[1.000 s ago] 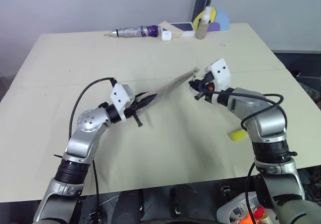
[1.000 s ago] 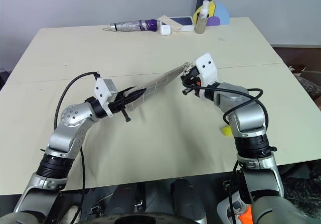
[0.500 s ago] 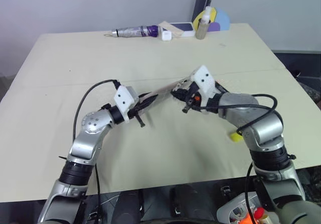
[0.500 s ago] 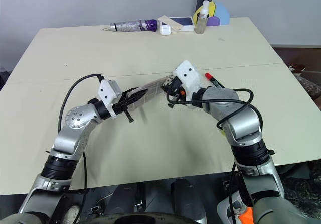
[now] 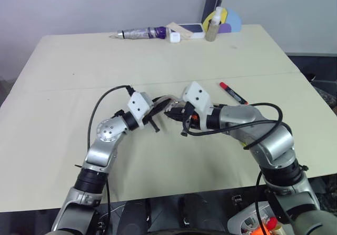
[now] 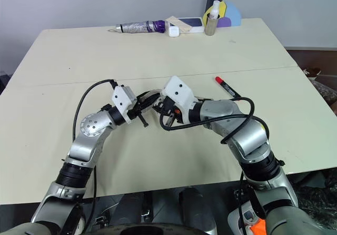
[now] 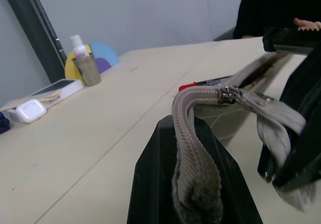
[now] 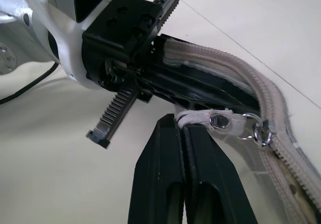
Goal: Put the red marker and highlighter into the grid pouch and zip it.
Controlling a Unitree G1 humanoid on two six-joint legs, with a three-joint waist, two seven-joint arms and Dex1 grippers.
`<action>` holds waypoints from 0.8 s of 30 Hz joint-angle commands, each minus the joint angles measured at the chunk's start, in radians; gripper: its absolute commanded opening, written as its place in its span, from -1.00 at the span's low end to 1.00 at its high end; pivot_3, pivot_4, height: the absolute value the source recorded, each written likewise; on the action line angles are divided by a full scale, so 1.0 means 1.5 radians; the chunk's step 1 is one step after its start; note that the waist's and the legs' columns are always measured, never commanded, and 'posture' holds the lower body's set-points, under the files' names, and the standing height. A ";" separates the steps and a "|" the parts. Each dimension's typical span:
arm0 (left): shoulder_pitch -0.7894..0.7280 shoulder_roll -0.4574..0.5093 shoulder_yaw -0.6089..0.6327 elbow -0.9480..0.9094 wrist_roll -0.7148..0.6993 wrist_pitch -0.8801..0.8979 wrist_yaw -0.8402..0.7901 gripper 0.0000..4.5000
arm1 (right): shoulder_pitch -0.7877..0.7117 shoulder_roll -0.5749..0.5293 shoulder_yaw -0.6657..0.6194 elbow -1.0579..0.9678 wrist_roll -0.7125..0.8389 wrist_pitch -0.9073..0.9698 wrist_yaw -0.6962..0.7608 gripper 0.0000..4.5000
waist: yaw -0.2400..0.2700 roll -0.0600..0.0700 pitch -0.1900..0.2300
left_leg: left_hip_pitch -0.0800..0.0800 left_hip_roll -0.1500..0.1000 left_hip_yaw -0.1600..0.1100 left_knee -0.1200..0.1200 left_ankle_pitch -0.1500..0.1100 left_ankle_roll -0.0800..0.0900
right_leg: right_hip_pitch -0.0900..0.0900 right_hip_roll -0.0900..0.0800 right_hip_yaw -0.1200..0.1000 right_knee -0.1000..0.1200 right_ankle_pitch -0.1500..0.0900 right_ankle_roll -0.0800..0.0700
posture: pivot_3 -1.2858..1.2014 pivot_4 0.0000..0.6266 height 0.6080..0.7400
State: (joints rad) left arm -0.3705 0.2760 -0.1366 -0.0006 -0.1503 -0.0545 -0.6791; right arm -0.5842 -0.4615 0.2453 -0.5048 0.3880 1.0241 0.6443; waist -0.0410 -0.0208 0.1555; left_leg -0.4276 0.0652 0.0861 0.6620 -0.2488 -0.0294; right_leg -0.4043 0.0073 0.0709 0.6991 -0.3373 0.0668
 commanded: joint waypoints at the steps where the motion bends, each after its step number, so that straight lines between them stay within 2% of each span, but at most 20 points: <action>1: -0.015 -0.009 -0.006 -0.006 0.002 -0.003 0.007 -1.00 | -0.014 0.008 0.014 -0.053 0.022 -0.005 0.005 -0.97 | 0.000 0.000 0.000 | 0.000 0.000 0.000 0.000 0.000 0.000 | 0.000 0.000 0.000 0.000 0.000 0.000 | 0.03 -0.52 1.00; 16: 0.011 0.011 -0.024 -0.049 -0.027 0.041 -0.051 -1.00 | -0.016 -0.086 -0.006 -0.012 -0.015 -0.009 0.001 -0.97 | -0.001 0.000 0.000 | 0.000 0.000 0.000 0.000 0.000 0.000 | 0.000 0.000 0.000 0.000 0.000 0.000 | 0.03 -0.52 1.00; 24: 0.003 -0.002 -0.051 -0.037 0.007 0.031 -0.033 -1.00 | -0.022 -0.074 0.012 -0.028 -0.011 -0.002 -0.003 -0.97 | 0.000 0.000 0.000 | 0.000 0.000 0.000 0.000 0.000 0.000 | 0.000 0.000 0.000 0.000 0.000 0.000 | 0.03 -0.52 1.00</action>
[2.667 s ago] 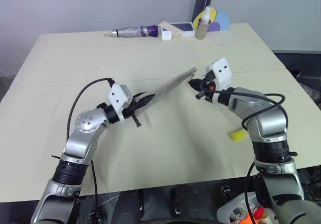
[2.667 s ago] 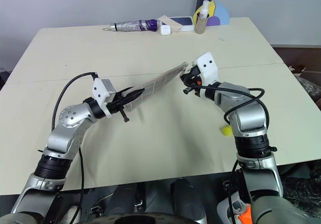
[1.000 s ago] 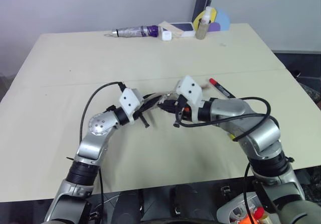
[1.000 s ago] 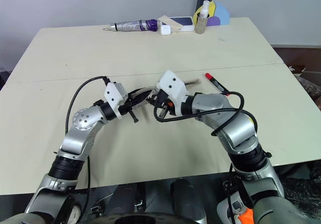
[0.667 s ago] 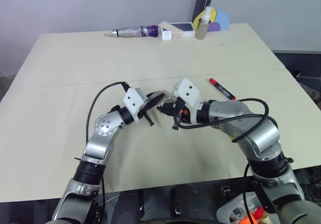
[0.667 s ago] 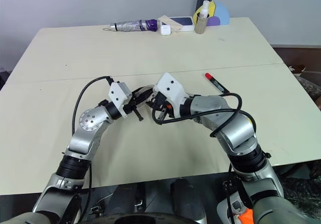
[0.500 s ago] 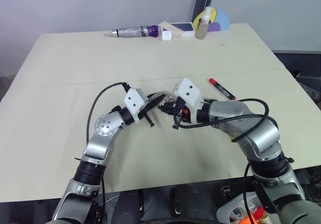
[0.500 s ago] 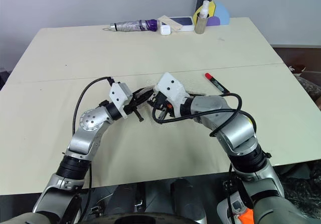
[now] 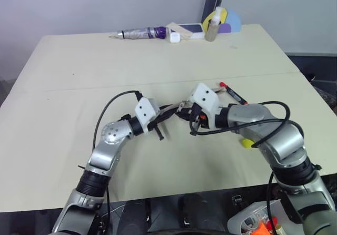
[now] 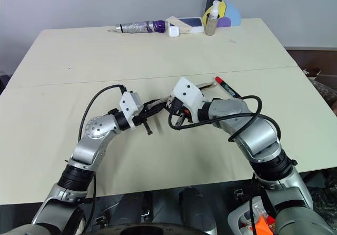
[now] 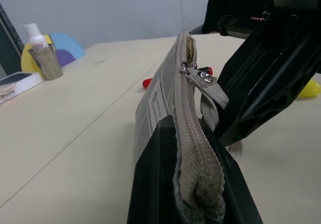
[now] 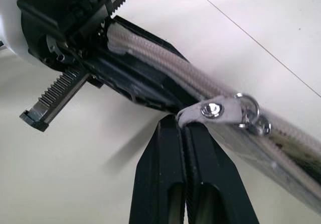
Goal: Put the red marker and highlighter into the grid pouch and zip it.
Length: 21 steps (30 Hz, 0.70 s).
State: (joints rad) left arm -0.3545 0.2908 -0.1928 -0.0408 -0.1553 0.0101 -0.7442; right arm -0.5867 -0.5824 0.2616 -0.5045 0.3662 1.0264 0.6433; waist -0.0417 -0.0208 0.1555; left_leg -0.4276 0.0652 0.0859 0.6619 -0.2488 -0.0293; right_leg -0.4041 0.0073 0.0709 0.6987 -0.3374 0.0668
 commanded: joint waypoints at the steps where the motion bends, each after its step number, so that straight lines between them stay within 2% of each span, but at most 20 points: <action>1: -0.007 -0.017 -0.017 -0.011 0.014 -0.012 0.014 -1.00 | -0.021 0.008 0.004 -0.029 0.003 -0.002 -0.003 -0.97 | 0.000 0.000 0.000 | 0.000 0.000 0.000 0.000 0.000 0.000 | 0.000 0.000 0.000 0.000 0.000 0.000 | 0.03 -0.52 1.00; 21: -0.019 -0.085 -0.045 0.051 0.065 -0.045 0.055 -1.00 | -0.014 -0.012 0.035 -0.102 0.028 0.025 0.024 -0.97 | 0.001 0.000 0.000 | 0.000 0.000 0.000 0.000 0.000 0.000 | 0.000 0.000 0.000 0.000 0.000 0.000 | 0.03 -0.52 1.00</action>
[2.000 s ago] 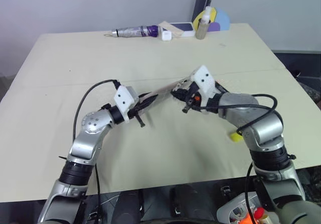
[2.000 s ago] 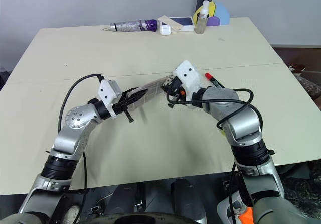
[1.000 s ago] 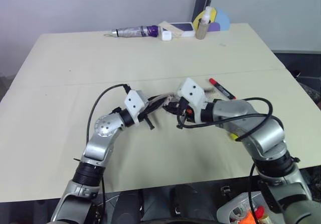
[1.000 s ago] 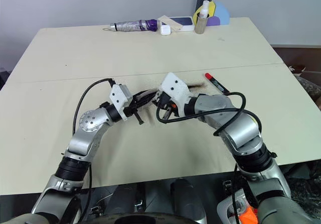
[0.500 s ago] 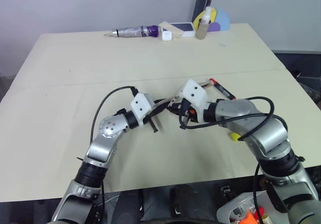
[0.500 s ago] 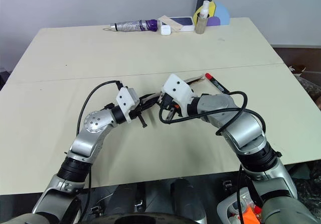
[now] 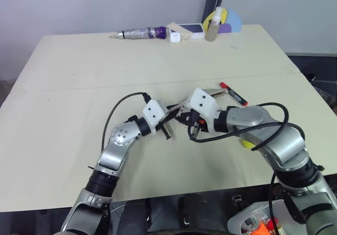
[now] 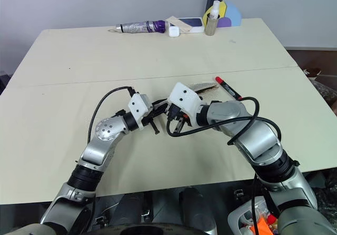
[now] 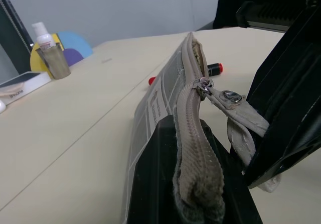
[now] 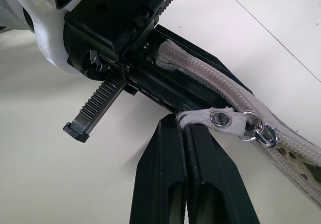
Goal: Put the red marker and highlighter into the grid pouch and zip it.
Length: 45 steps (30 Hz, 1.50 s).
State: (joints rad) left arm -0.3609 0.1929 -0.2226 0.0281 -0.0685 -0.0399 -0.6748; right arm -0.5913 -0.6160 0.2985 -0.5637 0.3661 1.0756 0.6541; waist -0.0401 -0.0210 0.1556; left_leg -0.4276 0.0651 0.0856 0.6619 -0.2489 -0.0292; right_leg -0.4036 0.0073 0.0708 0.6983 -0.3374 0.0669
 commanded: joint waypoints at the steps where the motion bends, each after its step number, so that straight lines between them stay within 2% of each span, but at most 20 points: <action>1: -0.016 -0.023 -0.025 0.009 0.008 -0.013 0.011 -1.00 | -0.011 0.011 0.010 -0.063 0.029 -0.006 0.017 -0.97 | 0.000 0.000 0.000 | 0.000 0.000 0.000 0.000 0.000 0.000 | 0.000 0.000 0.000 0.000 0.000 0.000 | 0.03 -0.52 1.00; 6: -0.018 -0.036 -0.013 0.015 0.003 -0.014 0.020 -1.00 | -0.014 0.010 -0.001 -0.056 0.028 -0.005 0.017 -0.97 | 0.000 0.000 0.000 | 0.000 0.000 0.000 0.000 0.000 0.000 | 0.000 0.000 0.000 0.000 0.000 0.000 | 0.03 -0.52 1.00; 7: -0.018 -0.036 -0.008 0.013 -0.001 -0.012 0.021 -1.00 | -0.014 0.007 -0.011 -0.050 0.029 -0.004 0.018 -0.80 | 0.000 0.000 0.000 | 0.000 0.000 0.000 0.000 0.000 0.000 | 0.000 0.000 0.000 0.000 0.000 0.000 | 0.03 -0.52 1.00; 9: -0.017 -0.030 0.001 0.006 -0.009 -0.008 0.018 -1.00 | -0.008 -0.013 -0.031 -0.044 0.029 -0.010 0.027 -0.62 | 0.000 0.000 0.000 | 0.000 0.000 0.000 0.000 0.000 0.000 | 0.000 0.000 0.000 0.000 0.000 0.000 | 0.03 -0.52 1.00; 14: -0.012 0.014 0.038 -0.020 -0.020 -0.001 0.016 -1.00 | 0.038 -0.095 -0.131 0.006 0.008 -0.045 0.028 0.45 | 0.003 -0.001 0.000 | 0.000 0.000 0.000 0.000 0.000 0.000 | 0.000 0.000 0.000 -0.001 0.000 0.000 | 0.03 -0.52 1.00; 18: -0.015 0.066 0.066 -0.032 -0.015 -0.012 0.016 -1.00 | 0.117 -0.147 -0.219 0.093 -0.013 -0.084 0.019 0.45 | 0.003 -0.001 0.000 | 0.000 0.000 0.000 0.000 0.000 0.000 | 0.001 0.000 0.000 -0.001 0.000 0.000 | 0.03 -0.52 1.00; 22: -0.017 0.106 0.090 -0.034 -0.017 -0.018 0.013 -1.00 | 0.149 -0.147 -0.271 0.218 -0.059 -0.125 -0.041 0.45 | -0.002 -0.001 0.000 | 0.000 0.000 0.000 0.000 0.000 0.000 | 0.001 0.000 0.000 -0.001 0.000 0.000 | 0.03 -0.52 1.00; 30: -0.004 0.117 0.088 -0.025 -0.034 -0.022 0.000 -1.00 | 0.077 -0.069 -0.276 0.464 -0.113 -0.259 -0.113 0.45 | -0.001 0.000 0.001 | 0.000 0.000 0.001 0.000 0.000 0.000 | 0.001 0.000 0.000 -0.001 0.000 0.000 | 0.03 -0.52 1.00; 37: 0.011 0.108 0.083 -0.032 -0.040 -0.014 -0.001 -1.00 | 0.003 -0.019 -0.267 0.636 -0.127 -0.354 -0.100 0.45 | -0.001 0.000 0.001 | 0.000 0.000 0.001 0.000 0.000 0.000 | 0.001 0.000 0.000 -0.001 0.000 0.000 | 0.03 -0.52 1.00; 40: 0.017 0.106 0.084 -0.039 -0.042 -0.010 0.003 -1.00 | -0.003 -0.009 -0.279 0.647 -0.109 -0.342 -0.083 0.13 | 0.001 0.000 0.001 | 0.000 0.000 0.001 0.000 0.000 0.000 | 0.001 0.000 0.000 -0.001 0.000 0.000 | 0.03 -0.52 1.00; 44: 0.024 0.102 0.086 -0.046 -0.047 -0.003 0.007 -1.00 | 0.005 -0.007 -0.289 0.633 -0.103 -0.324 -0.082 -0.77 | 0.000 0.000 0.001 | 0.001 0.000 0.001 0.000 0.000 0.000 | 0.001 0.000 0.000 -0.001 0.000 0.000 | 0.03 -0.52 1.00; 45: 0.027 0.101 0.085 -0.049 -0.046 -0.003 0.007 -1.00 | 0.009 -0.009 -0.288 0.621 -0.104 -0.321 -0.082 -0.83 | 0.000 0.000 0.001 | 0.001 0.000 0.001 0.000 0.000 0.000 | 0.001 0.000 0.000 -0.001 0.000 0.000 | 0.03 -0.52 1.00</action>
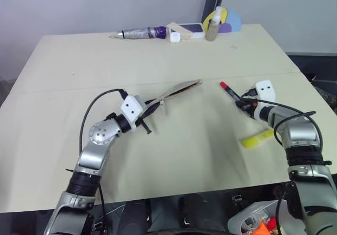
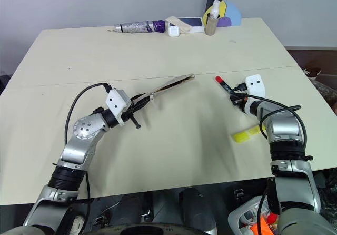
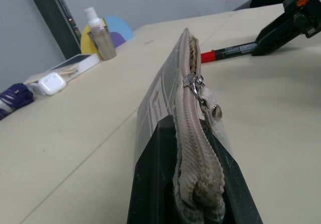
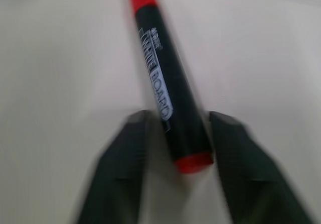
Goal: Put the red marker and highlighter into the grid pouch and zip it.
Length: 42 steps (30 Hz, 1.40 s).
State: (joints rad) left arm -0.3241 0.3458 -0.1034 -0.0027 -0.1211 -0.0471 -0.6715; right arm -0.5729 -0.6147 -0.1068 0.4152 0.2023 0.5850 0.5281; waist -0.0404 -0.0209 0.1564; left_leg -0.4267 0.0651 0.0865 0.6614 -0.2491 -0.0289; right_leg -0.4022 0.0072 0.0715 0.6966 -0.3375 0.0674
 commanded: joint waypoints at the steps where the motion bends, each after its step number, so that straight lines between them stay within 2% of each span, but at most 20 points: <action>1: 0.004 -0.002 0.004 -0.031 -0.011 0.003 0.005 -1.00 | 0.006 -0.016 -0.016 -0.058 0.006 0.017 0.005 -0.83 | 0.000 0.000 0.000 | 0.000 0.000 0.000 0.000 0.000 0.000 | 0.000 0.000 0.000 0.000 0.000 0.000 | 0.03 -0.52 1.00; 6: 0.007 -0.003 -0.002 -0.036 -0.012 0.004 -0.003 -1.00 | 0.100 -0.111 0.036 -0.285 -0.020 0.030 0.086 -0.83 | 0.006 0.001 0.000 | 0.000 0.000 0.000 0.000 0.000 0.000 | 0.000 0.000 0.000 0.000 0.000 0.001 | 0.03 -0.52 1.00; 10: 0.008 -0.002 -0.006 -0.038 -0.023 0.008 -0.021 -1.00 | 0.189 -0.210 -0.019 -0.495 0.046 0.054 0.183 -0.83 | 0.010 0.001 0.000 | 0.000 0.000 0.000 0.000 0.000 0.000 | 0.000 0.000 0.000 0.000 0.000 0.001 | 0.03 -0.52 1.00; 13: 0.007 -0.002 -0.010 -0.038 -0.026 0.010 -0.030 -1.00 | 0.208 -0.240 -0.032 -0.552 0.064 0.082 0.199 -0.83 | 0.007 0.001 0.000 | 0.002 0.000 0.000 0.000 0.000 0.000 | 0.002 0.000 0.000 0.000 0.000 0.001 | 0.03 -0.52 1.00; 31: 0.013 -0.003 -0.028 -0.050 -0.027 0.009 -0.047 -1.00 | 0.170 -0.258 0.044 -0.558 0.025 0.071 0.205 -0.83 | 0.015 0.001 0.000 | 0.003 0.000 -0.001 0.000 -0.001 0.001 | 0.005 0.000 0.000 -0.002 0.000 0.001 | 0.03 -0.52 1.00; 36: 0.018 0.029 -0.053 -0.052 -0.004 -0.020 -0.084 -1.00 | 0.160 -0.308 0.120 -0.583 -0.039 0.010 0.248 -0.83 | 0.015 0.001 0.000 | 0.003 0.000 -0.001 0.000 -0.001 0.001 | 0.004 0.000 0.000 -0.003 0.000 0.001 | 0.03 -0.52 1.00; 42: 0.017 0.055 -0.080 -0.062 -0.012 -0.036 -0.145 -1.00 | 0.104 -0.286 0.203 -0.607 -0.074 -0.046 0.293 -0.83 | 0.014 0.001 0.000 | 0.003 0.000 -0.001 0.000 -0.001 0.002 | 0.004 0.000 0.000 -0.003 0.000 0.001 | 0.03 -0.52 1.00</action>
State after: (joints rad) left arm -0.2883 0.4205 -0.2112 -0.0455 -0.1266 -0.0726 -0.8568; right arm -0.3819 -1.0567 0.1723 -0.4519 0.1152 0.5541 0.9466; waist -0.0194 -0.0197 0.1570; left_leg -0.4223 0.0649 0.0854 0.6613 -0.2507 -0.0266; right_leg -0.3955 0.0069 0.0708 0.6917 -0.3382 0.0683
